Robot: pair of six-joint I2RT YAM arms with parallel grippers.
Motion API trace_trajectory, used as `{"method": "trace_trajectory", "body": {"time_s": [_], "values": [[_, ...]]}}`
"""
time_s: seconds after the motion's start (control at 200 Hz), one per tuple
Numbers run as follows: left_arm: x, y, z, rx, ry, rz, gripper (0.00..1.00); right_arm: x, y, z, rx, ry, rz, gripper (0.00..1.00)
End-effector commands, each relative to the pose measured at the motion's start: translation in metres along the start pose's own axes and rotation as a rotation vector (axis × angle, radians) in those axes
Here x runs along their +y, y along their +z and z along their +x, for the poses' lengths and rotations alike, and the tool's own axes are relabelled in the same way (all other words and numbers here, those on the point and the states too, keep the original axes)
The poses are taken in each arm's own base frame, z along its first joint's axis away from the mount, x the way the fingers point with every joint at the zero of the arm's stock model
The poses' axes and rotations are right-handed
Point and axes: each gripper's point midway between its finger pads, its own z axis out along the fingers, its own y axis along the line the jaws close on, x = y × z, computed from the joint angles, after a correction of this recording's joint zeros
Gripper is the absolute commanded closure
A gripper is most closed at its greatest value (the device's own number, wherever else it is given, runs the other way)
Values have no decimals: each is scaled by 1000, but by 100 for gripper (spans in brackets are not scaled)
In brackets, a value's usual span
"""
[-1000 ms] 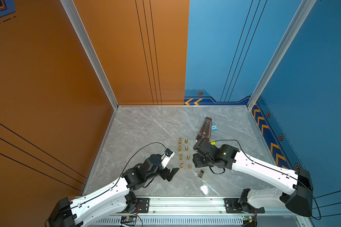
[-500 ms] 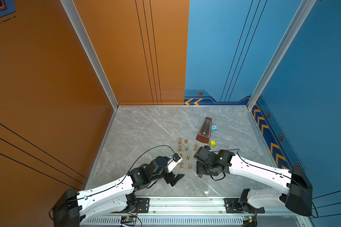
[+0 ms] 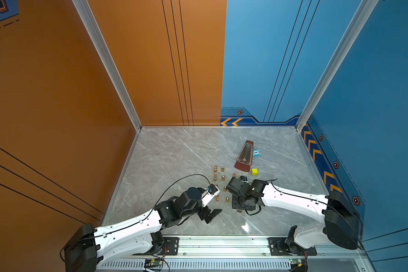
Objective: Open the lipstick cap
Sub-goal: Pick up the lipstick at the center of the board.
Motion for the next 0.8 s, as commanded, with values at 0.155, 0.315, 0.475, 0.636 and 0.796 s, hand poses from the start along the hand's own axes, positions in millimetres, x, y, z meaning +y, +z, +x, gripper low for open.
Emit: {"method": "trace_trajectory", "body": {"time_s": [0.155,0.315,0.475,0.636,0.796], "values": [[-7,3,-5,-12,18,25,1,-21,13,8,5,-55,99,53],[-6,4,-6,-18,17,18,1,-20,14,11,13,-70,101,56],[-4,4,-7,-23,13,12,1,-20,15,9,3,-85,112,64],[-4,4,-9,-29,15,11,1,-16,14,8,6,-106,102,73],[-4,4,-10,-31,14,11,1,-15,9,8,1,-118,86,77]]}}
